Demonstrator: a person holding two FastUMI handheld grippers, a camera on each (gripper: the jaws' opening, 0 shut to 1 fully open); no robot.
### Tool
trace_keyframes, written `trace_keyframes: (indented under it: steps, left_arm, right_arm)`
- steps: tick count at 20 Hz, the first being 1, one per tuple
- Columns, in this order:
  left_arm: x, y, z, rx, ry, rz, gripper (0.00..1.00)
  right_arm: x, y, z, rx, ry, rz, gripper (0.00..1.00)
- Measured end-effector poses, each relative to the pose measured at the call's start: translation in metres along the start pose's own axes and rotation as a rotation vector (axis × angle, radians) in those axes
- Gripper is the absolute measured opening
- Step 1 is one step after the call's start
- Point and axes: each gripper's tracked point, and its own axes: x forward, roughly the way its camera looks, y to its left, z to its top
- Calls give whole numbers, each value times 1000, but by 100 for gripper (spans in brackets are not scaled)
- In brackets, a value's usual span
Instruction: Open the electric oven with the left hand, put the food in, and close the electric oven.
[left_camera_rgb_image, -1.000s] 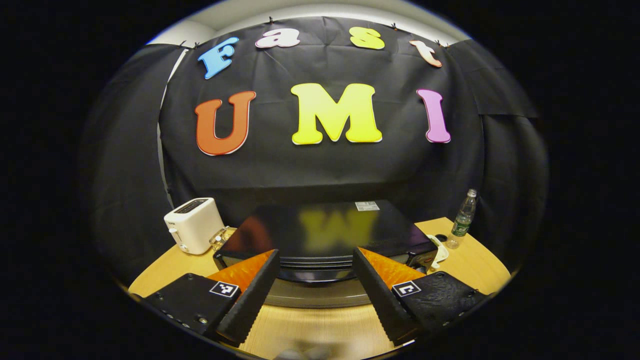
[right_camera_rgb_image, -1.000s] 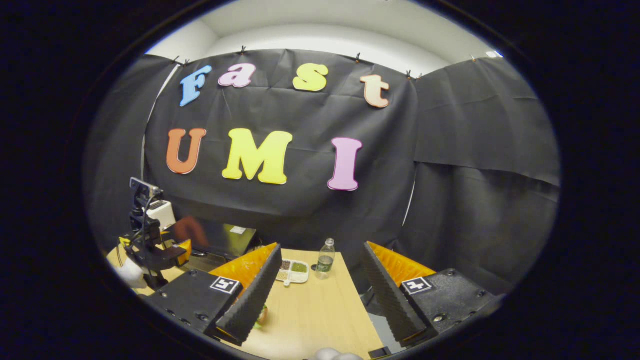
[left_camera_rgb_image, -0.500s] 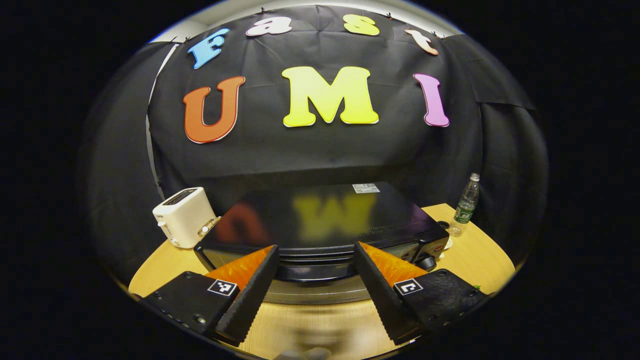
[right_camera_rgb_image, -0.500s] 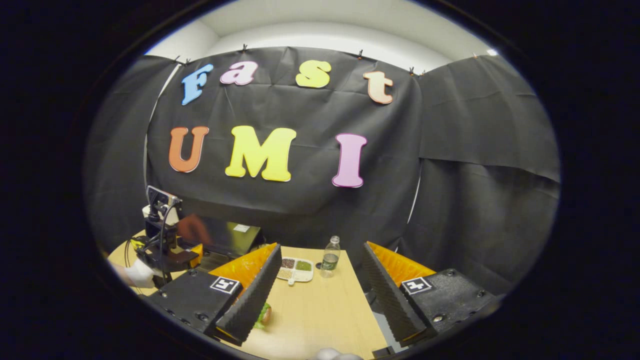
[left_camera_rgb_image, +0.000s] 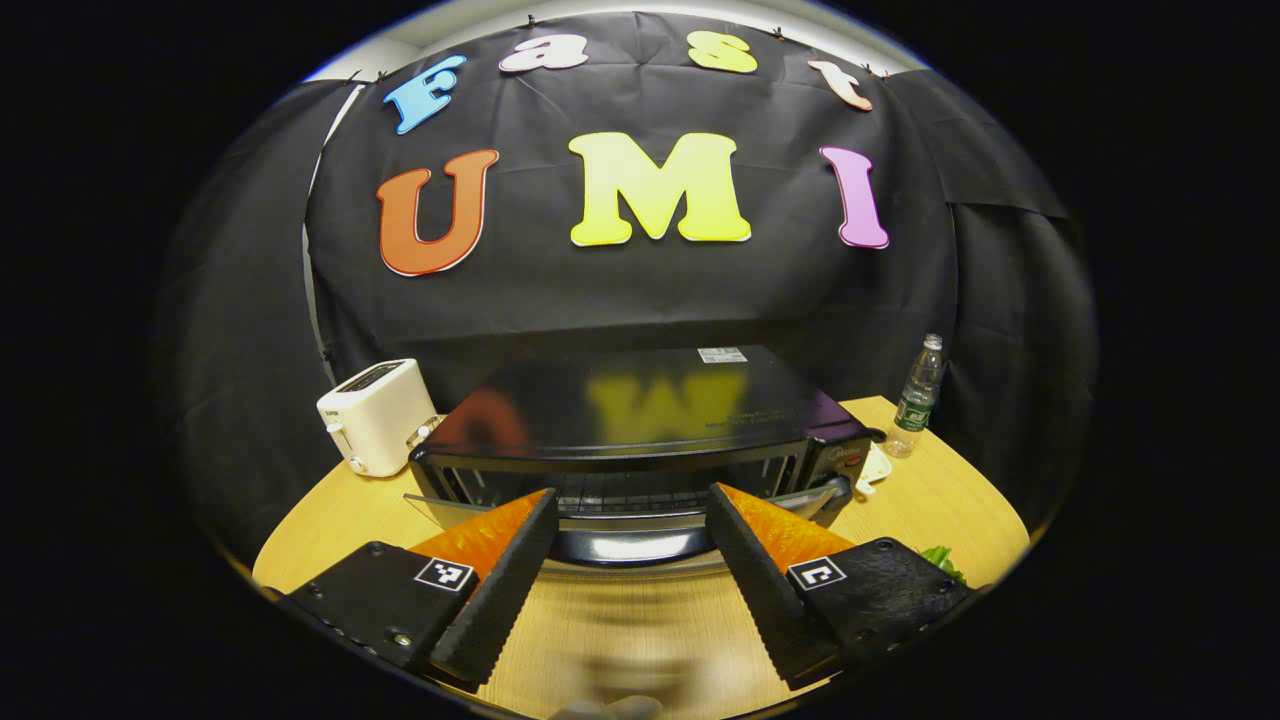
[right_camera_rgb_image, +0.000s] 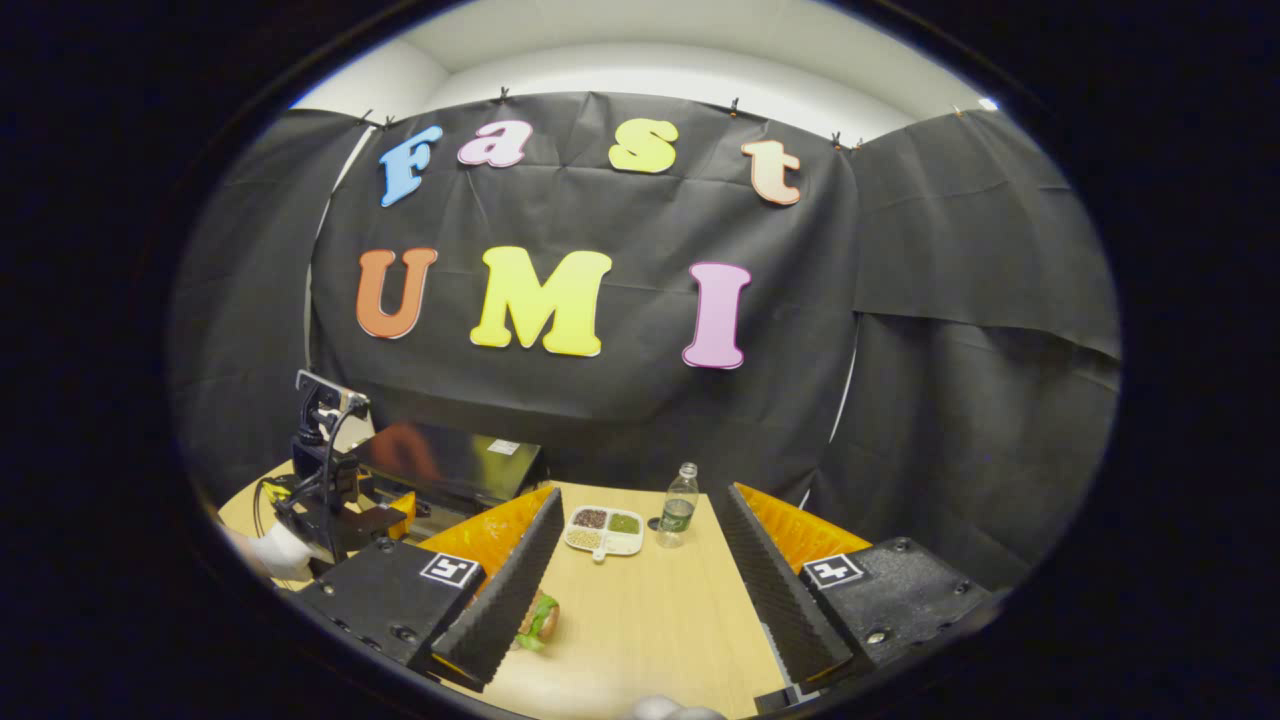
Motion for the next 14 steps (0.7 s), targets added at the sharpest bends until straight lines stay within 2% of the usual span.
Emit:
trace_keyframes:
  steps: [14]
  left_arm:
    - [-49,-4,-81,3,72,-18,98]
  right_arm:
    - [-34,20,-54,10,67,-1,100]
